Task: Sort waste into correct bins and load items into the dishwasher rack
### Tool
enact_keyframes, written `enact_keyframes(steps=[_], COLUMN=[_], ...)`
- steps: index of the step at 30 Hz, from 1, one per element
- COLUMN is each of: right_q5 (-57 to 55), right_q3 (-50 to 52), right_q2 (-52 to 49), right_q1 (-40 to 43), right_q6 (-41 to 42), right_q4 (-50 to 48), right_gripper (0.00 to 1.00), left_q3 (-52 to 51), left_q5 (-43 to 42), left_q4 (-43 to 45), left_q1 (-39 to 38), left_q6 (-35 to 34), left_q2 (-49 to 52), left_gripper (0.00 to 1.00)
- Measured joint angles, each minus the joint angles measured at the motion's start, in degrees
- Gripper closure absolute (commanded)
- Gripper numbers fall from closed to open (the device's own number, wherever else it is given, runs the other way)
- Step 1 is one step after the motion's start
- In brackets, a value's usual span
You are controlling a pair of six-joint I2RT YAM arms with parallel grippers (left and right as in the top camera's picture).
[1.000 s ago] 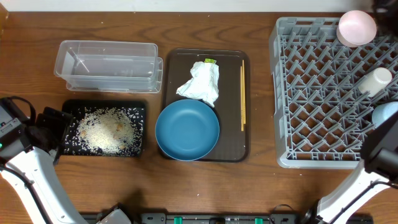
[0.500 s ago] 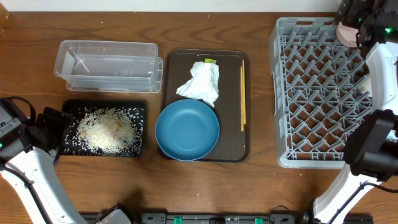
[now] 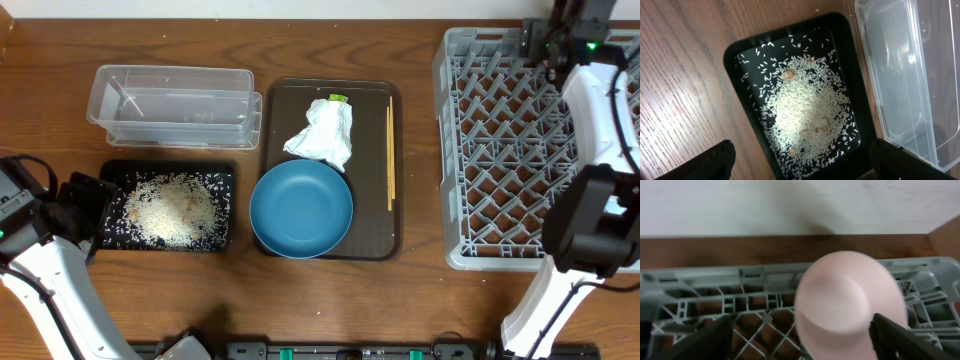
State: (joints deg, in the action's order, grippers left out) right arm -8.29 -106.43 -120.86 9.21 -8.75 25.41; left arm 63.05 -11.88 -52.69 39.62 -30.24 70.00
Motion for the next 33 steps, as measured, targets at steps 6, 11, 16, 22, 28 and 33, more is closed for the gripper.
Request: enact_keyframes(steps=[6, 11, 16, 22, 28, 33], right_q5=[-2.7, -3.9, -4.2, -3.5, -2.4, -1.7], right_q3=[0.0, 0.0, -0.1, -0.1, -0.5, -1.2], right_q2=[-2.6, -2.8, -3.6, -6.8, -7.2, -7.1], right_q1=[-0.7, -0.3, 0.5, 1.1, 1.1, 1.1], right_q6=[-3.0, -3.7, -3.9, -4.0, -3.5, -1.3], right_q4=[0.1, -0.2, 0.2, 1.0, 0.4, 0.7], right_gripper=[0.46, 0.59, 0.50, 0.59, 0.89, 0.99], left_q3=[0.0, 0.0, 0.0, 0.0, 0.0, 0.0], left_q5=[0.0, 0.0, 0.0, 0.0, 0.0, 0.0], left_q4=[0.0, 0.0, 0.0, 0.0, 0.0, 0.0], left_q1=[0.0, 0.0, 0.0, 0.0, 0.0, 0.0], left_q6=[0.0, 0.0, 0.0, 0.0, 0.0, 0.0], left_q2=[0.0, 0.0, 0.0, 0.0, 0.0, 0.0], left_gripper=[0.11, 0.11, 0.11, 0.11, 0.11, 0.11])
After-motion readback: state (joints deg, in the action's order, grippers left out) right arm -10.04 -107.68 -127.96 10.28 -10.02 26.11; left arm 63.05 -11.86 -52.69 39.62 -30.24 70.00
